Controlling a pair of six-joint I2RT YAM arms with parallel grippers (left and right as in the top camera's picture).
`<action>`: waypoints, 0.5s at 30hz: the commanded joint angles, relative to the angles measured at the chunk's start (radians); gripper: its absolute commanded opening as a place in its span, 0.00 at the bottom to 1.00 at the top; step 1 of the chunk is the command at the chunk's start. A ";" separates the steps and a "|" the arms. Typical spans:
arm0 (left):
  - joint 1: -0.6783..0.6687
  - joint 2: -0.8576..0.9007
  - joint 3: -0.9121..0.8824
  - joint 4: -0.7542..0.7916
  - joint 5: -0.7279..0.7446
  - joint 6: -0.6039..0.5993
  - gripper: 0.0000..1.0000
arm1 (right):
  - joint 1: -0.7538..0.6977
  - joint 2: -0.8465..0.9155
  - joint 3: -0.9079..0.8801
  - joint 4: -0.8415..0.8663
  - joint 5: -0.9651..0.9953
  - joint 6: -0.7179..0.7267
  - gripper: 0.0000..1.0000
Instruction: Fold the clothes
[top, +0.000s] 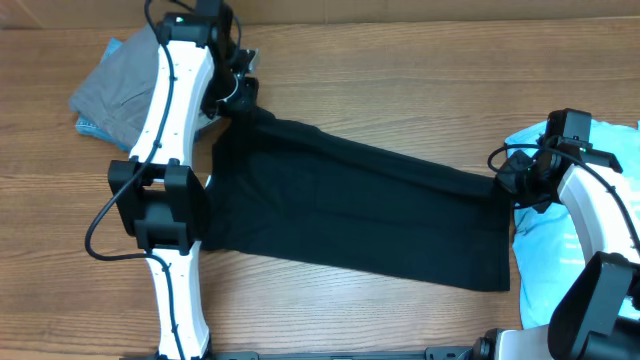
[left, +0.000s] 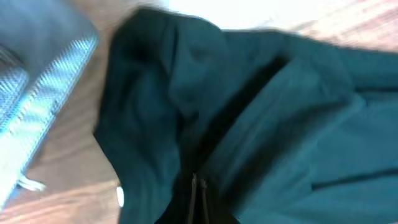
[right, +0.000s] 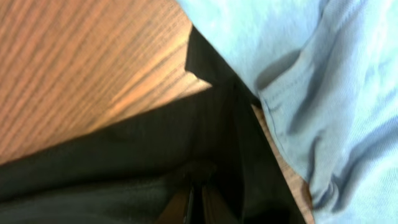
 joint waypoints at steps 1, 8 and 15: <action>0.005 -0.044 0.024 -0.043 0.108 0.068 0.04 | -0.003 -0.001 0.037 -0.019 0.013 0.001 0.04; 0.005 -0.108 0.024 -0.122 0.042 0.067 0.04 | -0.003 -0.001 0.040 -0.054 0.012 0.001 0.04; 0.003 -0.192 0.024 -0.201 -0.005 0.054 0.04 | -0.003 -0.001 0.041 -0.091 0.008 -0.020 0.04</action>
